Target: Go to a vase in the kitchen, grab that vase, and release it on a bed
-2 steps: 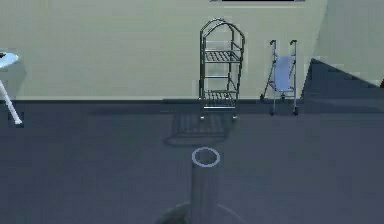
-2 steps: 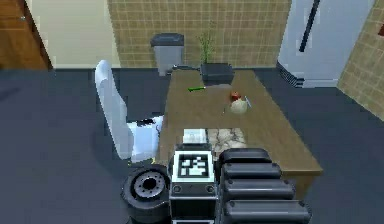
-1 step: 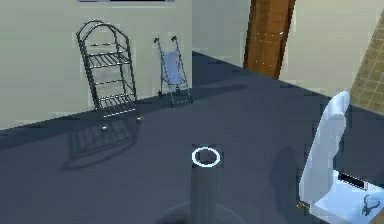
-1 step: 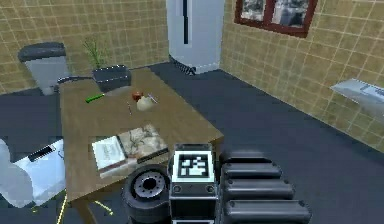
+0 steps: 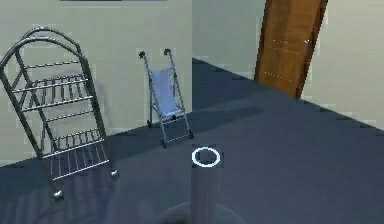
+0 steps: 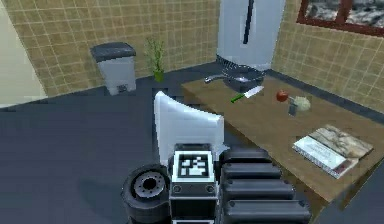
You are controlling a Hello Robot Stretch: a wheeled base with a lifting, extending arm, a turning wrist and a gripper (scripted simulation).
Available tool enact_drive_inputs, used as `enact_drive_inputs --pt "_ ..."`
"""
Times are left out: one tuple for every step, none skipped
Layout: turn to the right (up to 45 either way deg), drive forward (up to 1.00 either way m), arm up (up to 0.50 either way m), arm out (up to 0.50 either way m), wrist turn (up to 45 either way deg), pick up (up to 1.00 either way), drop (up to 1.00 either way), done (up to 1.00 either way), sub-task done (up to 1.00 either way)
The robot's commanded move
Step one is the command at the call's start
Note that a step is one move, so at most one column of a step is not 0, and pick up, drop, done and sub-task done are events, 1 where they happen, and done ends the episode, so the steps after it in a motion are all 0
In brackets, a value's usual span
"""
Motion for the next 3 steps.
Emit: enact_drive_inputs --pt "6.0 0.0 0.0 0.0 0.0 0.0 0.0 0.0 0.0" --pt "0.0 0.2 0.0 0.0 0.0 0.0 0.0 0.0 0.0" --pt "9.0 0.0 0.0 0.0 0.0 0.0 0.0 0.0 0.0"
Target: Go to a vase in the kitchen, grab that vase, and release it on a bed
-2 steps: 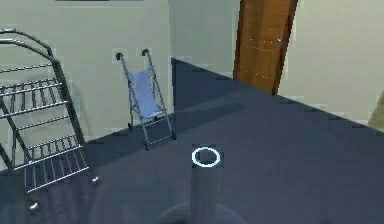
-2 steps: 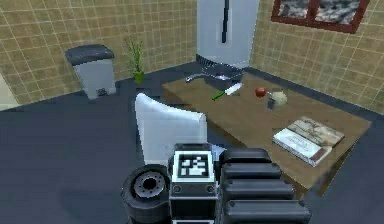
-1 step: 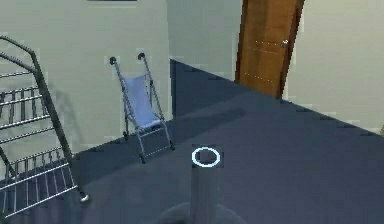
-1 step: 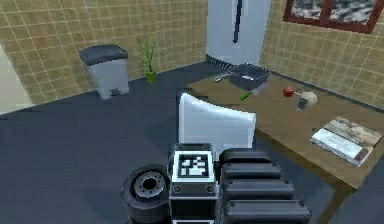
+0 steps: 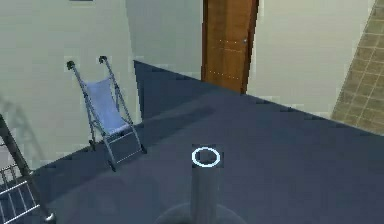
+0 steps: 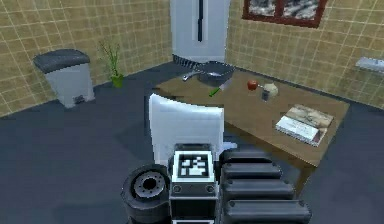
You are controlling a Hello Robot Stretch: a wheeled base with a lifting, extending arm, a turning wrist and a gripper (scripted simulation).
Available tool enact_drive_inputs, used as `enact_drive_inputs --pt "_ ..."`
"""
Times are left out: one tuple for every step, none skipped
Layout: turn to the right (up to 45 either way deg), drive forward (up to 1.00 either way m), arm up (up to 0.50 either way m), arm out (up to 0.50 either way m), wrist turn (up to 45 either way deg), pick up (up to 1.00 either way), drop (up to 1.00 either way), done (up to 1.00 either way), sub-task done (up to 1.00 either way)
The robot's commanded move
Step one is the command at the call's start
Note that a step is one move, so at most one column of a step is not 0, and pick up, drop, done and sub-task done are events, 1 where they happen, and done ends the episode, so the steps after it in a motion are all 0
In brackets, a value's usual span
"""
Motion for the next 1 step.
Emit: enact_drive_inputs --pt "0.0 1.0 0.0 0.0 0.0 0.0 0.0 0.0 0.0"
